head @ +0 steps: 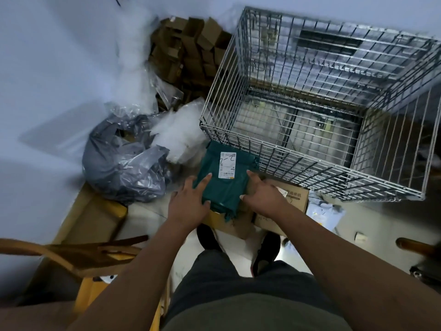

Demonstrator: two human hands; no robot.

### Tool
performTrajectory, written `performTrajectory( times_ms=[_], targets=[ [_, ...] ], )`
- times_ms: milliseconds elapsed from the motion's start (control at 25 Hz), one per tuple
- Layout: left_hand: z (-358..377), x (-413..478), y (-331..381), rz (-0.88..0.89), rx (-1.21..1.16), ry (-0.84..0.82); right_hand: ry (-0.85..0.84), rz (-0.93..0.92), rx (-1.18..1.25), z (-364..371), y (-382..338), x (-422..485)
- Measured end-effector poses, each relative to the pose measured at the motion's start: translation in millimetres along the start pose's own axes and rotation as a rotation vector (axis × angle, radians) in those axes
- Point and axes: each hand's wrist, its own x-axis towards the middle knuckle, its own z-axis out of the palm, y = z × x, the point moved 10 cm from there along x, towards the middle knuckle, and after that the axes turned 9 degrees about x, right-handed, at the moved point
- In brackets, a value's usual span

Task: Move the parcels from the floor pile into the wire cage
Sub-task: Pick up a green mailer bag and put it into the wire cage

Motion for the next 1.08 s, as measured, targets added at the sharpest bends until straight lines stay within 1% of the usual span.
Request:
performTrajectory(
  times_ms=[160,320,480,560,720,840,960,1080],
  targets=[
    [40,63,-28,-0.014,-0.124,-0.049,0.004,0.059,0.039,26,16,57],
    [85,139,-32,0.087,-0.024,-0.04,0.076,0.07,0.027,48,37,136],
    [146,201,-32,0.123,-0.006,-0.106,0.151,0.082,-0.013,70,60,201],
    [174,222,-33,0.121,-0.017,-0.151,0.152,0.107,-0.004,80,72,221],
    [216,252,-41,0.115,-0.077,-0.223,0.127,0.124,0.091,102,94,249],
    [226,262,-48,0.105,-0.165,-0.236,0.128,0.123,0.13,112,99,261],
    [229,271,-56,0.079,-0.243,-0.242,0.176,0.134,0.175,115,104,270],
    [233,279,-58,0.067,-0.315,-0.297,0.185,0.134,0.253,118,109,275]
  ],
)
